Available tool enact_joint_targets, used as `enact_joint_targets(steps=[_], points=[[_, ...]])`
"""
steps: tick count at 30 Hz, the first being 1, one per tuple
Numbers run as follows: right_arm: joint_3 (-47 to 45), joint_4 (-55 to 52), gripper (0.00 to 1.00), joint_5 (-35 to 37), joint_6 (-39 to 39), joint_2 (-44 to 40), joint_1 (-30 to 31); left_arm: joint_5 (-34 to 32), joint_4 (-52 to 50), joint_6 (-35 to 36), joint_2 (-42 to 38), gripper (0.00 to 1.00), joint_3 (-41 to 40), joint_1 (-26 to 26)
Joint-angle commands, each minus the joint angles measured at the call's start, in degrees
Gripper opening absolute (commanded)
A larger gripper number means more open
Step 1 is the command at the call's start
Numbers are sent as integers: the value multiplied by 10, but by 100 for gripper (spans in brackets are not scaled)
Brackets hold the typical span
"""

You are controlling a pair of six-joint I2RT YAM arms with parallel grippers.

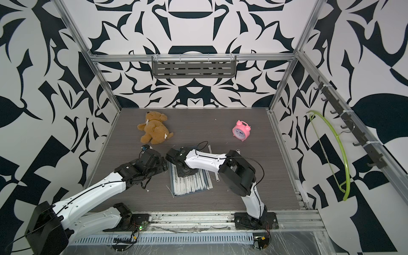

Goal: Put the straws into the storage box
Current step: Place the straw in the storage box, then pick up the straw from the center of the board.

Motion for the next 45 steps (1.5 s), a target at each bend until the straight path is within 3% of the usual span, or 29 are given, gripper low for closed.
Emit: enact_joint_targets(steps=[1,8,12,16,28,35,42,44,45], points=[[21,-22,30,12,-11,-27,-3,-2,-10,14,3,84,20,0],[-12,-47,31,12,-36,-118,-55,-12,-23,32,1,84,36,0],[-89,-46,25,25,-95,-174,-123,-10,-24,45,-1,84,43,0],[-133,-55,30,8,-168,-163,-170,-3,-11,43,3,84,46,0],[-149,12,31,-15,-183,-93,-213,25,5,23,20,84,50,-1],[-167,23,17,-20,-186,-91,-225,22,-1,25,21,84,54,-1],[-157,-27,10,62,-209,-116,-227,26,8,24,28,84,48,-2],[-156,-29,9,44,-213,-122,-227,27,14,24,30,84,46,-1],[-159,-20,9,-3,-216,-126,-227,28,17,23,32,84,44,-1]])
